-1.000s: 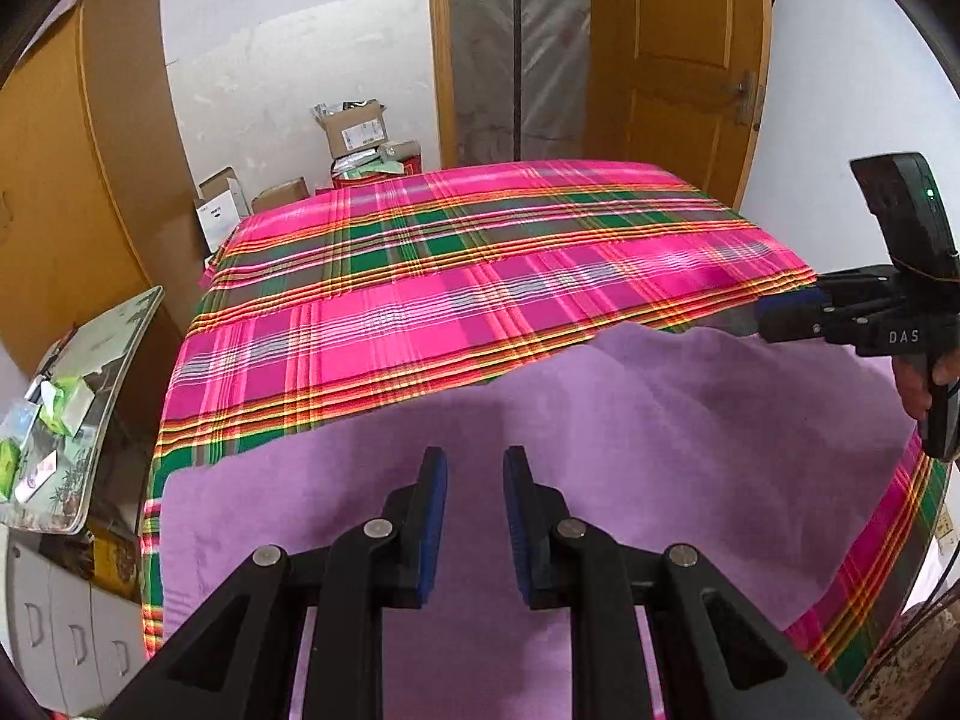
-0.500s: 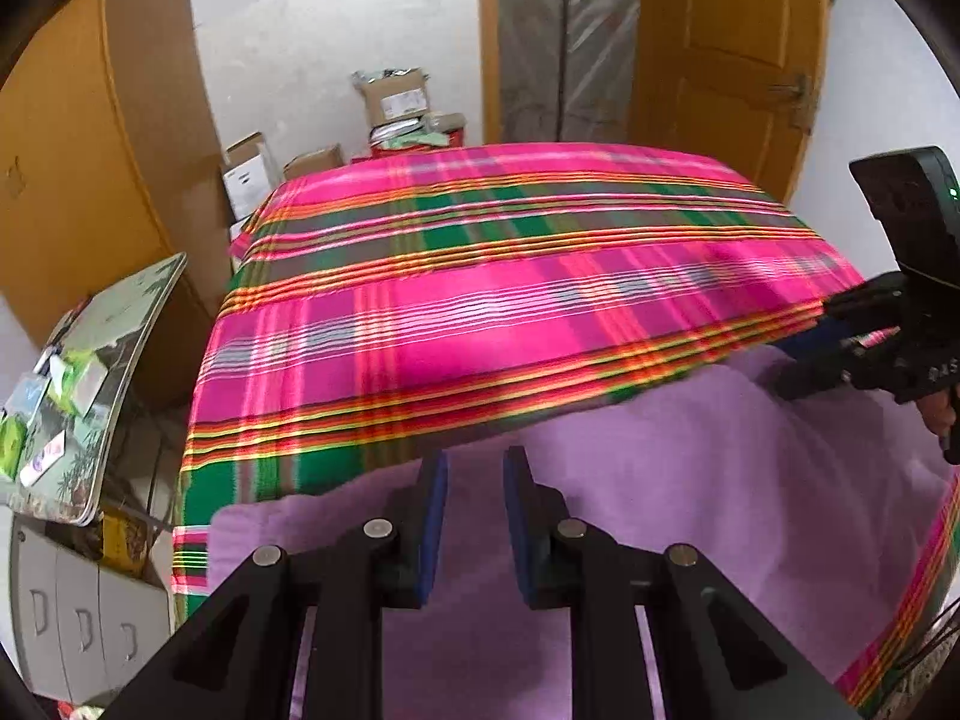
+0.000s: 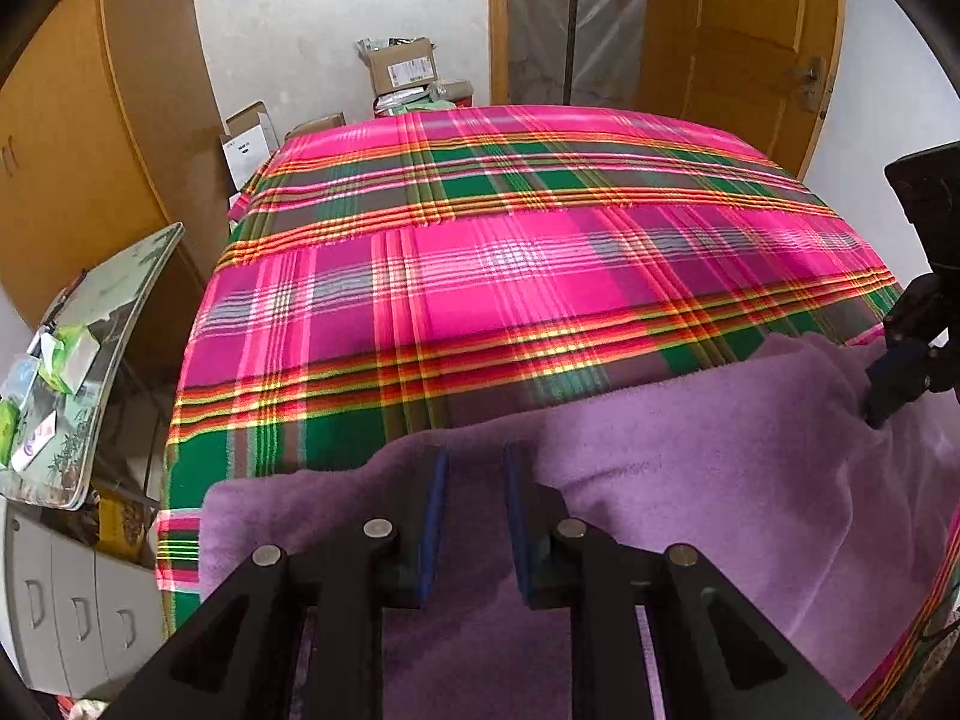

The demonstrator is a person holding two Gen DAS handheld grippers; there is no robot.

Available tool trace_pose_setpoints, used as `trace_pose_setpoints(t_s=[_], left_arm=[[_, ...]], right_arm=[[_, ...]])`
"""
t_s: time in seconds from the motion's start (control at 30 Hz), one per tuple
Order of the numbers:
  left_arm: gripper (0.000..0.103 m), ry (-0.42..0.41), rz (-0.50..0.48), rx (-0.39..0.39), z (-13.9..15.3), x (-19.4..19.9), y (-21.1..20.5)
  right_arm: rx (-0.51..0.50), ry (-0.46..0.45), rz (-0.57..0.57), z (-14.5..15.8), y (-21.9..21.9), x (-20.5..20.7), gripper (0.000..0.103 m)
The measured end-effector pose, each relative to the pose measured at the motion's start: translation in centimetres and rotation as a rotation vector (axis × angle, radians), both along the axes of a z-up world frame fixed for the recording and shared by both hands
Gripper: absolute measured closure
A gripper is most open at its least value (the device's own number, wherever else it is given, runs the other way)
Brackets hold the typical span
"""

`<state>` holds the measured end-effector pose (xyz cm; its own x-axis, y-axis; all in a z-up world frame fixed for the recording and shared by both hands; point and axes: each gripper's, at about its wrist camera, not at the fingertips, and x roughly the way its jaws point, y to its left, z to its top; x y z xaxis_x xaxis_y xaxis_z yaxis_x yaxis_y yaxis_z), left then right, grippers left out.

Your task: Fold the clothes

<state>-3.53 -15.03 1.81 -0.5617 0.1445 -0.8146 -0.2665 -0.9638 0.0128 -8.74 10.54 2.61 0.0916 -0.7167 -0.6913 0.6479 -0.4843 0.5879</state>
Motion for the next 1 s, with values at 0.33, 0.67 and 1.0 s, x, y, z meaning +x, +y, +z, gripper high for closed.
trace_pose_setpoints(t_s=[0.33,0.67,1.0], left_arm=[[0.083,0.003,-0.006,0.016,-0.1,-0.1,-0.1],[0.083,0.003,-0.012,0.042,-0.2,-0.2,-0.5],[0.083,0.010,0.000,0.068,-0.2,-0.1,-1.2]], right_arm=[[-0.069,-0.222,-0.102,-2.5,1.0,-3.4,0.074],[-0.159,-0.308,-0.117,-3.6,-0.8,-5.9,0.070],[-0.244,-0.313,-0.232,-3.8,1.4,-7.4,0.098]])
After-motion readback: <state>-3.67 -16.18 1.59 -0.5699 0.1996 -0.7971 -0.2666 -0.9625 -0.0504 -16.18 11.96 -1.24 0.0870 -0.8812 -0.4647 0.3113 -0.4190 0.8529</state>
